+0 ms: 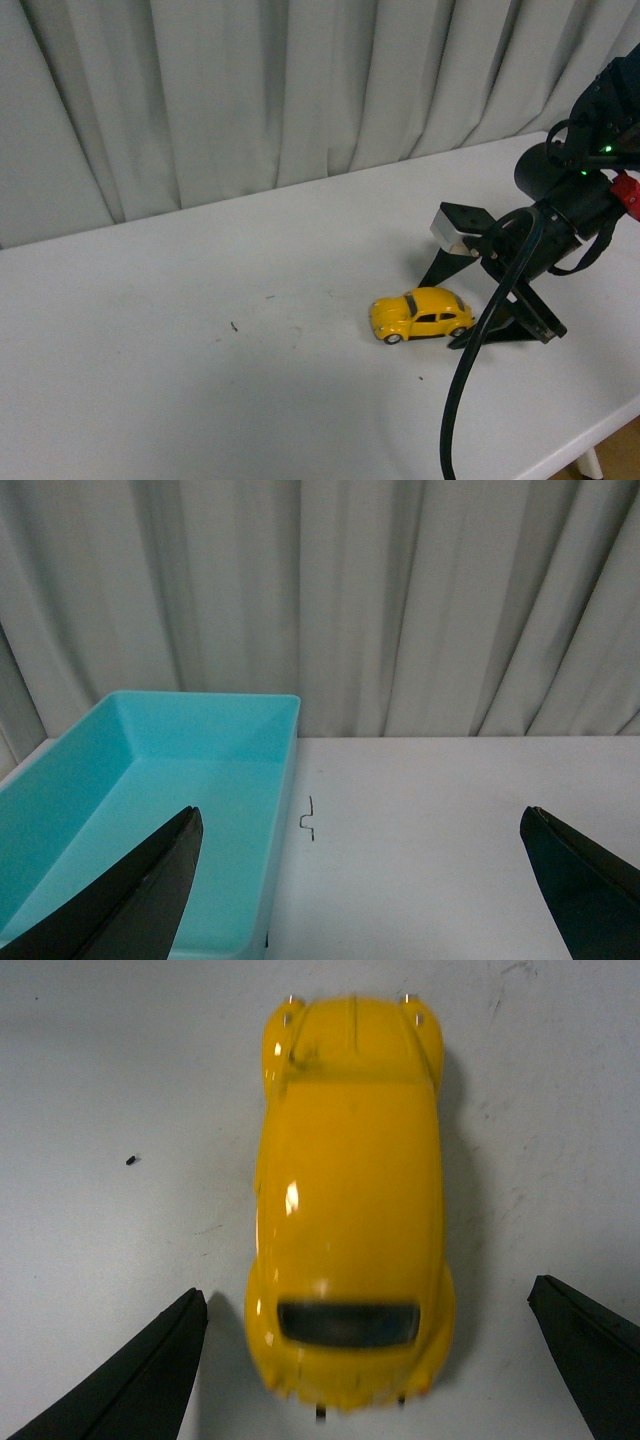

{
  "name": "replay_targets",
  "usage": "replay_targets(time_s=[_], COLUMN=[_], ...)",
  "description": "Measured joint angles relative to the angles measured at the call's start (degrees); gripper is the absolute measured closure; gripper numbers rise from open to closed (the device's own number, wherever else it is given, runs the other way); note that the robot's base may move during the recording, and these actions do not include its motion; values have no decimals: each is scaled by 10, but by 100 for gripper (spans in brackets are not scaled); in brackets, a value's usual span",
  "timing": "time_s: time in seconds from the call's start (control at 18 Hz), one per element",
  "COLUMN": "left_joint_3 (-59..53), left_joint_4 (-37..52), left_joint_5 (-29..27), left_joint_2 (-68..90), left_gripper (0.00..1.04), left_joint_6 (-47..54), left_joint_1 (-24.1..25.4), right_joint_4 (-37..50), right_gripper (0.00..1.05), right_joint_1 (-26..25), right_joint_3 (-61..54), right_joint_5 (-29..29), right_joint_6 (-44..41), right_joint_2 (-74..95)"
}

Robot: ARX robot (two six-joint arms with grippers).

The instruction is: Wind up and store yellow beetle toy

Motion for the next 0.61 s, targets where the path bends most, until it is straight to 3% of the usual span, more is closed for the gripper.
replay_targets(time_s=[0.61], left_joint_3=[0], left_joint_4=[0], left_joint_5=[0], left_joint_2=[0], left_gripper=[7], left_joint_6=[0], left_joint_1=[0], right_joint_4=[20], right_gripper=[7], right_joint_1=[-4], right_joint_3=[-11], right_joint_5=[-7], right_joint_6=[4], right_joint_2=[-1])
